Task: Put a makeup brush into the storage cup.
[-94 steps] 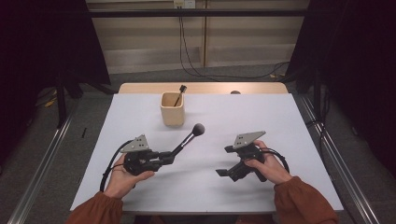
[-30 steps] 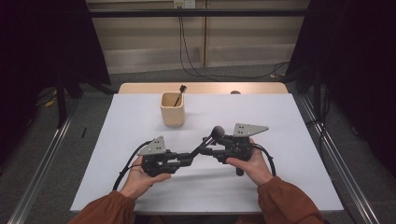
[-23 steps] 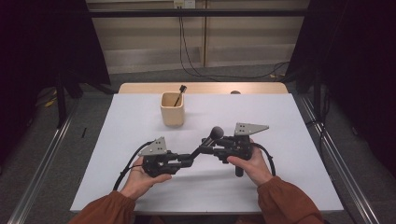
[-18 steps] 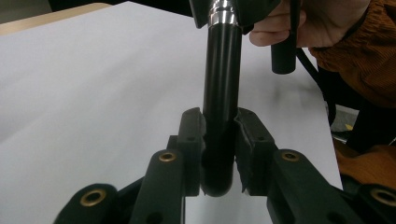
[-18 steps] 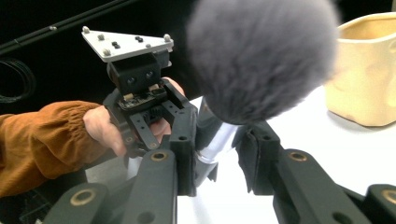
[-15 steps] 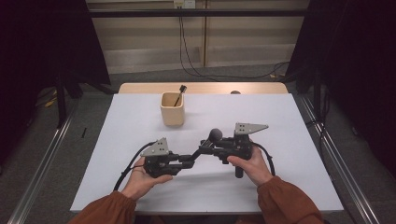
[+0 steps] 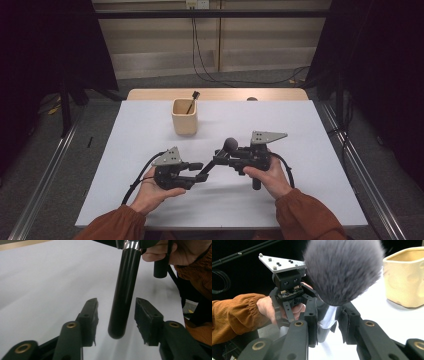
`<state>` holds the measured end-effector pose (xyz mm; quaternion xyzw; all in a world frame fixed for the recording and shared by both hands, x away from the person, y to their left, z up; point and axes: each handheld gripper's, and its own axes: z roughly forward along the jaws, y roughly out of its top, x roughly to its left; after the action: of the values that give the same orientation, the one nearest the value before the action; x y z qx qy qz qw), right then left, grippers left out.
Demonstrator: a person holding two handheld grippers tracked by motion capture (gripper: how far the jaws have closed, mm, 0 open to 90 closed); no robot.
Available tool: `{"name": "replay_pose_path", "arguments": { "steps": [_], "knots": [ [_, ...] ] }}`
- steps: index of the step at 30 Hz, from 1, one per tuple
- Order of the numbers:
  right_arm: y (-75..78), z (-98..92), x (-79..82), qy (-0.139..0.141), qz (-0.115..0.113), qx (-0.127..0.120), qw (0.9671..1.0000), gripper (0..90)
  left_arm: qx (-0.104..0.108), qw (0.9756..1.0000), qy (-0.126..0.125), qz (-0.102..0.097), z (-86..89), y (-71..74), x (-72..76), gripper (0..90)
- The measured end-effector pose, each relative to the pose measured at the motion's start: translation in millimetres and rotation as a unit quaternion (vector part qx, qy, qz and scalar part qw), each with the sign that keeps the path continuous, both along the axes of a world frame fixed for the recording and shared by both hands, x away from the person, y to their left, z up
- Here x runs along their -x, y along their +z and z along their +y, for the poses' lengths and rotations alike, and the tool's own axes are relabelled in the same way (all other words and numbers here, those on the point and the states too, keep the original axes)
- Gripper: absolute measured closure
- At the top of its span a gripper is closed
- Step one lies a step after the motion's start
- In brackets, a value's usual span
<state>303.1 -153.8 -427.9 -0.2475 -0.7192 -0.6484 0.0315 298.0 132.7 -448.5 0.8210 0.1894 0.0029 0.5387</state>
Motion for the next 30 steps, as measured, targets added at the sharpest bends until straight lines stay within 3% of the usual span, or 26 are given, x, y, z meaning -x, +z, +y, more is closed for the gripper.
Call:
{"name": "replay_pose_path", "arguments": {
  "steps": [7,10,13,20,30],
  "knots": [
    [3.5,-7.7,-1.4,-0.013,-0.006,0.001,0.9999,70.9,0.002,0.9997,0.024,-0.006,5.0,5.3,1.1,32.3],
    [5.1,-11.8,-1.9,-0.021,-0.009,0.01,0.9997,70.9,0.009,0.9995,0.03,0.001,8.8,9.2,1.6,26.0],
    [6.5,-15.7,-2.6,-0.034,-0.017,0.017,0.9991,70.9,0.009,0.9991,0.039,-0.008,13.7,12.3,1.4,18.2],
    [9.8,-23.7,-3.3,-0.04,-0.019,0.017,0.9988,71.0,0.02,0.9979,0.062,0.009,23.9,16.7,-2.8,1.9],
    [14.2,-24.8,-3.5,-0.026,-0.013,0.037,0.9989,71.0,0.021,0.9979,0.06,0.007,24.9,19.0,-1.1,1.7]
  ]
}}
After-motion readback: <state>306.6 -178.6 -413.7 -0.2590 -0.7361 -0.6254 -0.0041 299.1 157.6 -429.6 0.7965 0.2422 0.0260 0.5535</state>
